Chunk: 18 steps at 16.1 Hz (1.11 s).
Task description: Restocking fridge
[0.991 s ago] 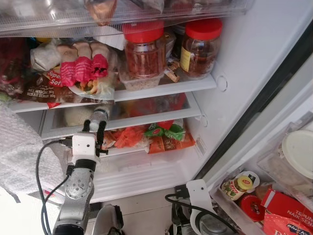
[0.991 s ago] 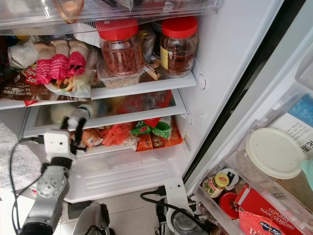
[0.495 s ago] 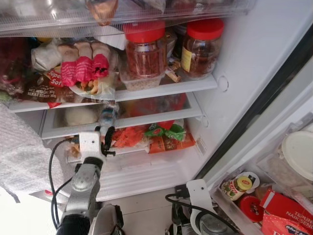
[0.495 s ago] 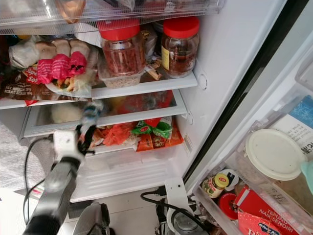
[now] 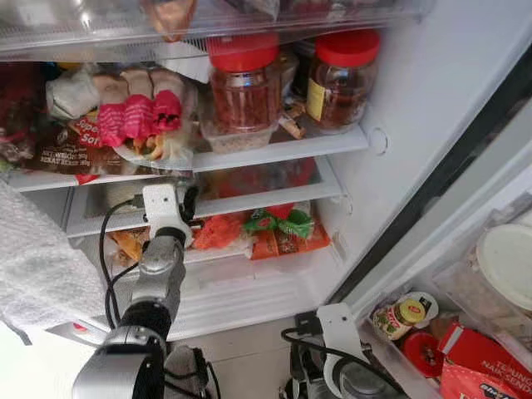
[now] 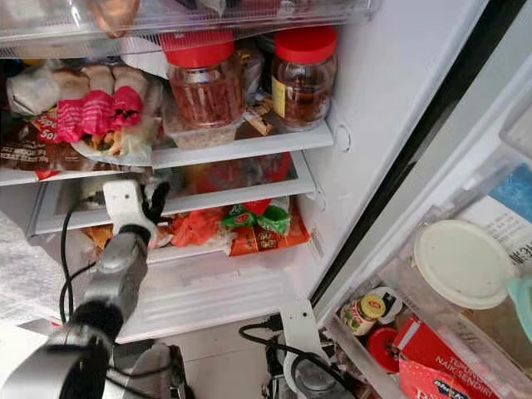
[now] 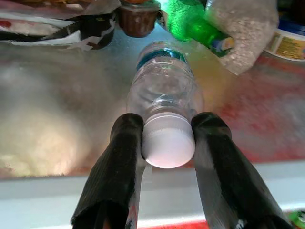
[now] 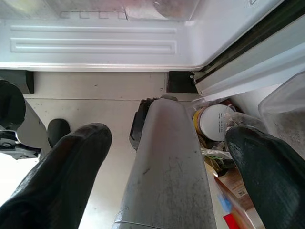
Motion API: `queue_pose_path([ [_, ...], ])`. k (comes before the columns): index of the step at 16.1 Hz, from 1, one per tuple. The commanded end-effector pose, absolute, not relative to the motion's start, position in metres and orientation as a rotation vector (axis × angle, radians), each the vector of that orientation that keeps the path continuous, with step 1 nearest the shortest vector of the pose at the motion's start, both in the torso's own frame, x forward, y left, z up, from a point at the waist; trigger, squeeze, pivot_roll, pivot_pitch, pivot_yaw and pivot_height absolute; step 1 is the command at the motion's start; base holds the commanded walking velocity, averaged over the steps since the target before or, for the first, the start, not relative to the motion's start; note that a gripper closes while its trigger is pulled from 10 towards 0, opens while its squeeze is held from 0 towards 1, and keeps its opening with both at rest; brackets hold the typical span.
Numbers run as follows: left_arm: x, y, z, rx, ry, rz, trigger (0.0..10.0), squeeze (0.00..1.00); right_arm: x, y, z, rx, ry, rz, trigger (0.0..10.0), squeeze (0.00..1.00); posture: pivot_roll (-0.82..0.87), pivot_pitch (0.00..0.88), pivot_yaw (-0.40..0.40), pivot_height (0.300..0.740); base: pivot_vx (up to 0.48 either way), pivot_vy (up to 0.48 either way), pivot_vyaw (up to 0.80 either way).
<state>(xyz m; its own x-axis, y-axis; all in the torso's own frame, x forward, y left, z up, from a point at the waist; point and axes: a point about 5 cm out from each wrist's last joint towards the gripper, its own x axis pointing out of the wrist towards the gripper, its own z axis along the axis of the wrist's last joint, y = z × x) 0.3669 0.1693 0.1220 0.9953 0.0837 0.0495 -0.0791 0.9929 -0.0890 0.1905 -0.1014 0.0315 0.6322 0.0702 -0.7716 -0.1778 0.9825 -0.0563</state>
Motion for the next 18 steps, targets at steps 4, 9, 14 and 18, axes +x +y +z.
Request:
queue_pose_path([
  [4,0.365,0.182,0.106,-0.117,0.041,0.169,10.0,1.00,0.187,-0.102,0.031,-0.134,0.891,0.139,10.0,0.00,-0.12,0.196,-0.036,0.627,0.000,0.000,0.00],
  [9,0.359,0.181,0.118,-0.043,-0.108,0.119,10.0,1.00,0.186,-0.101,0.031,-0.131,0.894,0.142,10.0,0.00,-0.12,0.201,-0.035,0.627,0.000,0.000,0.00],
  [14,0.315,0.165,0.118,0.094,-0.234,-0.026,10.0,1.00,0.186,-0.101,0.031,-0.129,0.896,0.140,10.0,0.00,-0.11,0.195,-0.023,0.627,0.000,0.000,0.00],
  [18,0.285,0.155,0.099,0.140,-0.172,-0.113,10.0,0.00,0.185,-0.101,0.030,-0.129,0.891,0.140,10.0,0.00,-0.12,0.186,-0.016,0.627,0.000,0.000,0.00],
])
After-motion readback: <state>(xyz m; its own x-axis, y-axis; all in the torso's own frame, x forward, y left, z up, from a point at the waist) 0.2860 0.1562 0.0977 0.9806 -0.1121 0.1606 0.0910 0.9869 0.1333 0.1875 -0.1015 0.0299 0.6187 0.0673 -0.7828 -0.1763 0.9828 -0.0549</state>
